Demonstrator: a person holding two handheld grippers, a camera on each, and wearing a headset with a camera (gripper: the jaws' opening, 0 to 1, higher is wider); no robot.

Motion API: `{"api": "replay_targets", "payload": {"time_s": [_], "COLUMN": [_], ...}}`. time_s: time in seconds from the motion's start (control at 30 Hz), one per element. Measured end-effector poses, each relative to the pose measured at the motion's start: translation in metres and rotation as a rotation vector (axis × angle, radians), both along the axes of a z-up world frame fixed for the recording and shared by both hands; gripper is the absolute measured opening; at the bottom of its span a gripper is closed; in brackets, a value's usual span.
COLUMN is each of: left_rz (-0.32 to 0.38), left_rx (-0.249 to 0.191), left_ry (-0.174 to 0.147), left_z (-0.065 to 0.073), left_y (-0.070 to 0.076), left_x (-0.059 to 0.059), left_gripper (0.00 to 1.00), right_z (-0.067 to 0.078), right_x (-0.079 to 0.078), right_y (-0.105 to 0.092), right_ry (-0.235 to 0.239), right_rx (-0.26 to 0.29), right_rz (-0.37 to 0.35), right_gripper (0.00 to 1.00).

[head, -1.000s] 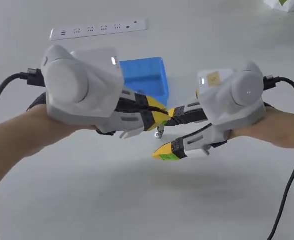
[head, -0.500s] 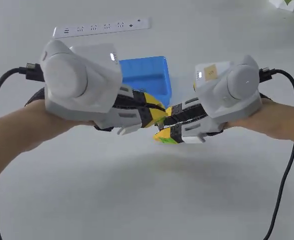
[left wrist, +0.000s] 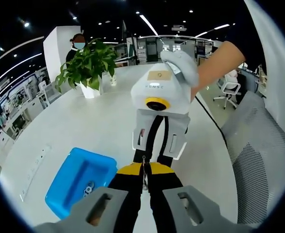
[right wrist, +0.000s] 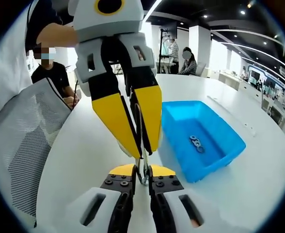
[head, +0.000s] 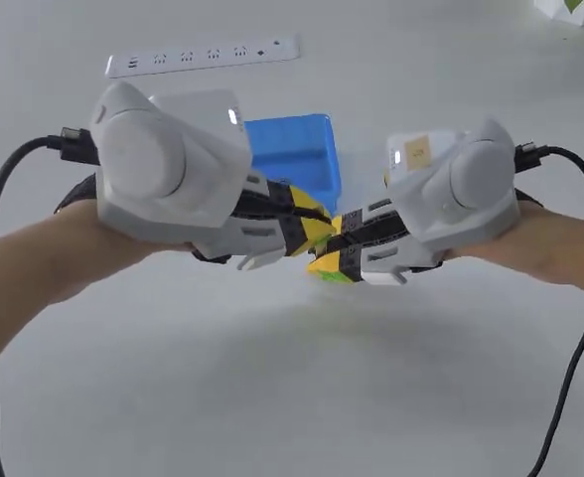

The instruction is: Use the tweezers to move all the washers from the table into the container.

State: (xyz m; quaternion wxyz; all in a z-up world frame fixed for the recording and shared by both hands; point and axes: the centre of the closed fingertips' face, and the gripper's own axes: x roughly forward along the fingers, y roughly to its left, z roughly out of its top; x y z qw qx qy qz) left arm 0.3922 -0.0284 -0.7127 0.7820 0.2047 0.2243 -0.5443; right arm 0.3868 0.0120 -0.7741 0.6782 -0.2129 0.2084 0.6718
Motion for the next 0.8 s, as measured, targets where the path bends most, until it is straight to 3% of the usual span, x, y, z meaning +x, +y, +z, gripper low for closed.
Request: {"api": "replay_targets", "payload": {"time_s": [0.1,0.27,0.33,0.8], "left_rz": [0.015,0.009,0.005,-0.001], "left_rx": [-0.010,-0.007,-0.013,0.019], "left_ry": [0.020,0.015,0.036,0.043], "left_z": [-0.0001,-0.0007,-0.0015,-0.0067], "left_y": [0.0008,0.0007,0.0002,0.0061], "left_x": [0.0012,0.0012,-0.0011,-0.0035], "left_gripper": [0.07,0.08,0.12,0.19], "right_z": [0.0001,0.0001,0.0002,0.0011], "right_x": [0.0007,0.0013,0.0013,0.0014], "right_y": [0.0002,-0.0001,0.0000,0.0009], "right_ry": [-0.001,0.001,0.008,0.007], "right_rx": [0.007,0.009,0.011,0.012], "right_rz": [-0.019,-0.030,-0.033,-0.038], "right_gripper": [0.11,0.11,0.11,0.11]}}
